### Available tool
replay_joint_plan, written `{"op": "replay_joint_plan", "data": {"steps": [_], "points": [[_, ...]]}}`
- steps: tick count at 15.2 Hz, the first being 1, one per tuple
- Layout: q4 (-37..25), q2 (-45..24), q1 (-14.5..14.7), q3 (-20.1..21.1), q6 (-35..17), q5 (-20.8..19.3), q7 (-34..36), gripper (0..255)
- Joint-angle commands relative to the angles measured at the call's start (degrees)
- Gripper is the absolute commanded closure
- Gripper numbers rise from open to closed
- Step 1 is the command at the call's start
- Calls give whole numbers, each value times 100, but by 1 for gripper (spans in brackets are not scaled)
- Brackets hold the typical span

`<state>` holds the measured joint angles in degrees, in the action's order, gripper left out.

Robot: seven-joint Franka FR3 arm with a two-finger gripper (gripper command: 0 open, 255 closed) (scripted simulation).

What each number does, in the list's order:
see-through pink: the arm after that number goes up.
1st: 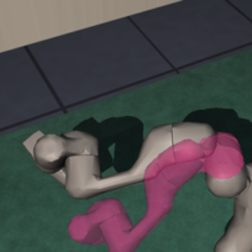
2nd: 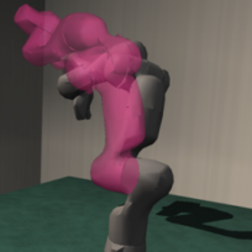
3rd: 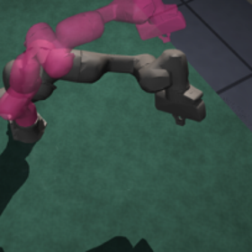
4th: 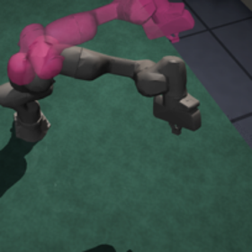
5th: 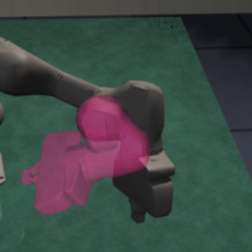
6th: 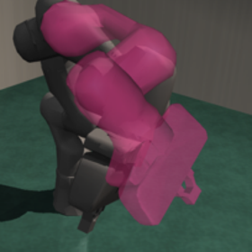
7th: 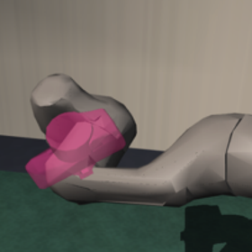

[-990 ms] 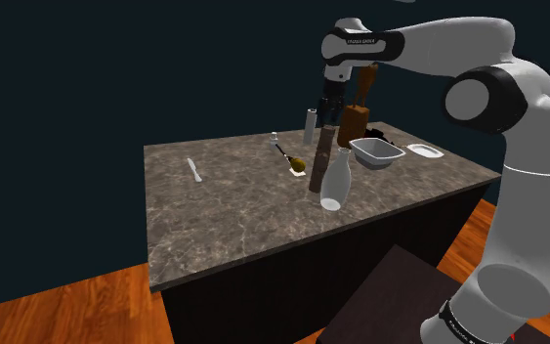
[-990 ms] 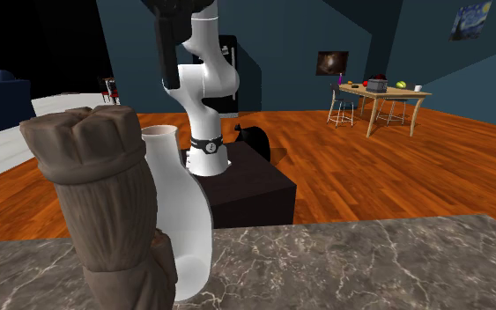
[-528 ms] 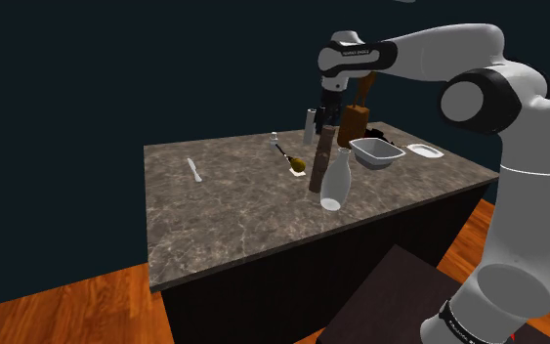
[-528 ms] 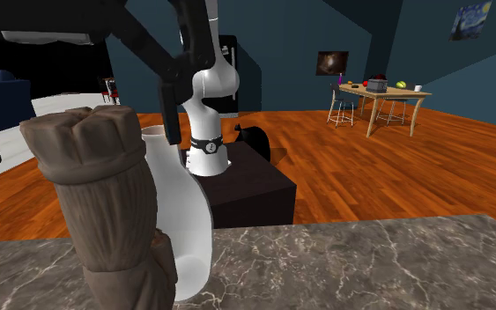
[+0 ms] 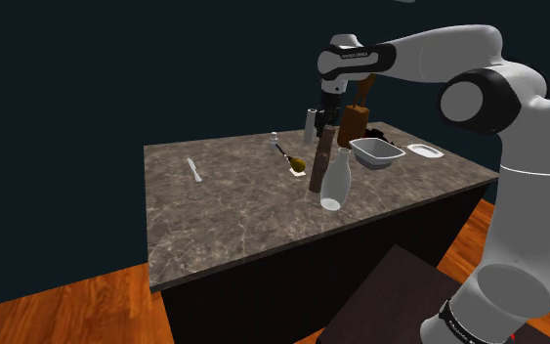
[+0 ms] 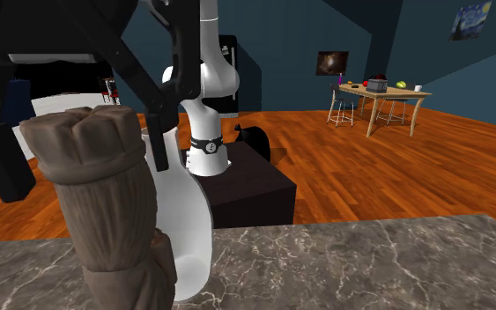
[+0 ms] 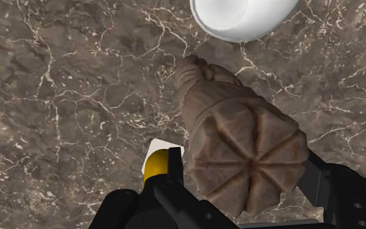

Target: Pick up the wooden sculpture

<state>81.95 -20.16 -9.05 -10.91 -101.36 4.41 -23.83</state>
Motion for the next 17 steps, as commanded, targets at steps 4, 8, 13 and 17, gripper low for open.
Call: {"op": "replay_joint_plan", "data": {"steps": [4, 8, 13, 17], "points": [[4, -3, 1, -1, 0, -3, 2, 255], [-246, -19, -11, -4, 233, -2, 7, 255], [-703, -67, -34, -8, 643, 4, 13, 255], [-1126, -143, -59, -10, 991, 17, 17, 255]]}}
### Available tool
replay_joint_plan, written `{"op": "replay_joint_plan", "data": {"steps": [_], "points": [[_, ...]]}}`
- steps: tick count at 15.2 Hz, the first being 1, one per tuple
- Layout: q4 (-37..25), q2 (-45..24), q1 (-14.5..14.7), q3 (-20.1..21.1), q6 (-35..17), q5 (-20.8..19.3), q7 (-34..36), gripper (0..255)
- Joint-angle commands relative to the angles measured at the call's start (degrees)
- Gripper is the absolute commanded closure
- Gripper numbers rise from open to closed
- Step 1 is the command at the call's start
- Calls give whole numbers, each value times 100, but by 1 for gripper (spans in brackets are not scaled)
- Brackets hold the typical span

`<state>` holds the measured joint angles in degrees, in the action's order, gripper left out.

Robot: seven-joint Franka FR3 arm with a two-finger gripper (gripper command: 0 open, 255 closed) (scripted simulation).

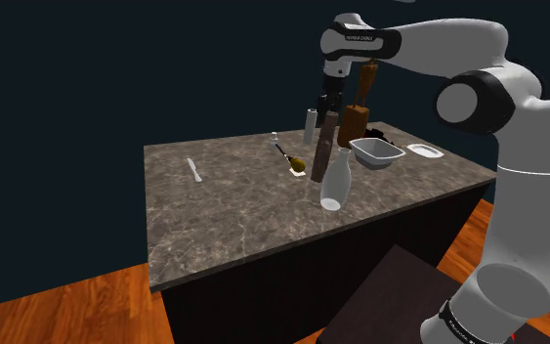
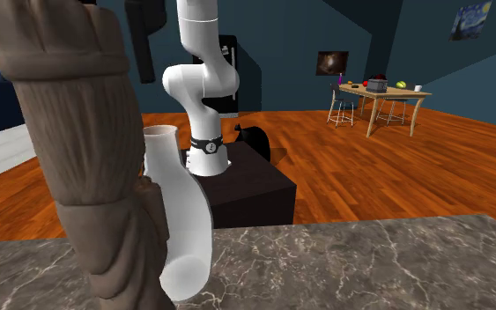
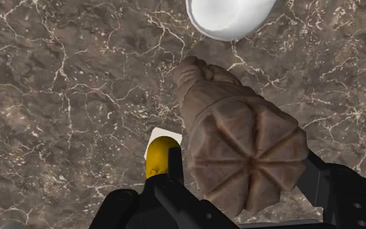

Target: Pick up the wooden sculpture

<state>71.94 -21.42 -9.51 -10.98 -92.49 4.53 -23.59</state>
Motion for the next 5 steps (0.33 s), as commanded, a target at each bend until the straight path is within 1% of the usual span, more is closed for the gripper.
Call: {"op": "replay_joint_plan", "data": {"steps": [1, 3, 5], "points": [[-241, -42, -21, -4, 195, 9, -7, 255], [-486, -100, -39, -5, 382, 19, -5, 255], [-503, -104, -40, -5, 396, 20, -5, 255]]}}
